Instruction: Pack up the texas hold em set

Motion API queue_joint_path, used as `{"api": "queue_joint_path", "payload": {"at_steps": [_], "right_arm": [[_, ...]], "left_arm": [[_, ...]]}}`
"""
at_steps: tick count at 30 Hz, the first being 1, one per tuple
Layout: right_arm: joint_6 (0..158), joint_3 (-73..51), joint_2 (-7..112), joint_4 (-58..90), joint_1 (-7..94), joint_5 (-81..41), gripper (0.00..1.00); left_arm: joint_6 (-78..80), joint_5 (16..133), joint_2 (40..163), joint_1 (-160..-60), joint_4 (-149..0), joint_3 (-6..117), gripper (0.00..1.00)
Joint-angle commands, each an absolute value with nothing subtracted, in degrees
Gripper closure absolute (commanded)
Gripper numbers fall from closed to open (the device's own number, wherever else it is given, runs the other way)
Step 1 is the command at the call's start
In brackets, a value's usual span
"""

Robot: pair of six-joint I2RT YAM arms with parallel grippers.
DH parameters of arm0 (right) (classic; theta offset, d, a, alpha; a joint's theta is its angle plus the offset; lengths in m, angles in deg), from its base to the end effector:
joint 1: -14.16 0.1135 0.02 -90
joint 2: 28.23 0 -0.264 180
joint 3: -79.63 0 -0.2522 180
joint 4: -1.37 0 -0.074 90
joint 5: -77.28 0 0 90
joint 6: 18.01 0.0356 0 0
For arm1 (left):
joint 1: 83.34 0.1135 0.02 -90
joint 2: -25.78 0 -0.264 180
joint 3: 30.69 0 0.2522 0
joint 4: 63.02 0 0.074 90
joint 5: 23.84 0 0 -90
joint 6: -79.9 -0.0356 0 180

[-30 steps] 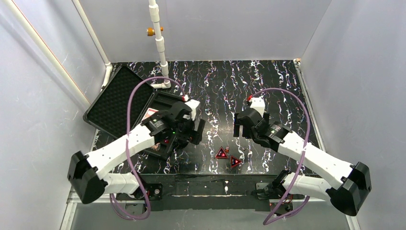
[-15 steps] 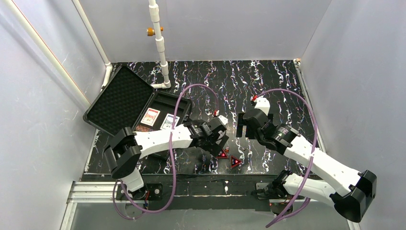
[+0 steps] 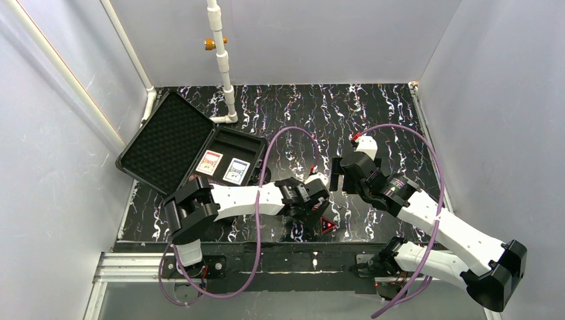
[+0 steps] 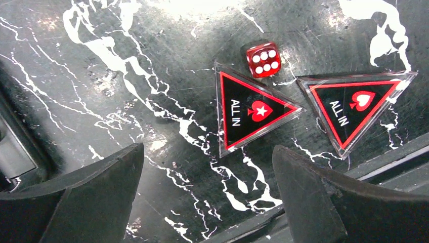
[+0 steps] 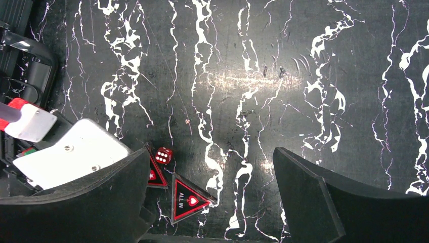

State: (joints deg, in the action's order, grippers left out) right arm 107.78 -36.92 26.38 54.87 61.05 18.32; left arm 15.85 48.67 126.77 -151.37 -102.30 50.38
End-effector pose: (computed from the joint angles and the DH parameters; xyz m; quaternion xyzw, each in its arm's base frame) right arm 0.1437 0.1266 0.2940 0.0167 0.8949 0.0599 0.4419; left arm 0.1456 -0.3324 0.1940 0.3044 0.9039 -0.0919 0.2862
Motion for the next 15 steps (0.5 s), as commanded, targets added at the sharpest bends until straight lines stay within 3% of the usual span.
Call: {"api": "queue_joint_path", "payload": {"at_steps": [1,15], "right_arm": [[107.32,-37.56,26.10,53.69,60.87,18.35,0.01],[106.65,-38.18,25.78,52.54,60.83,17.60,0.02]], "left_arm": [[18.33,46.29,127.76,-151.96,-101.38,52.09,0.02],[24.32,44.16,132.40,-153.28,-101.14,54.69,0.02]]}}
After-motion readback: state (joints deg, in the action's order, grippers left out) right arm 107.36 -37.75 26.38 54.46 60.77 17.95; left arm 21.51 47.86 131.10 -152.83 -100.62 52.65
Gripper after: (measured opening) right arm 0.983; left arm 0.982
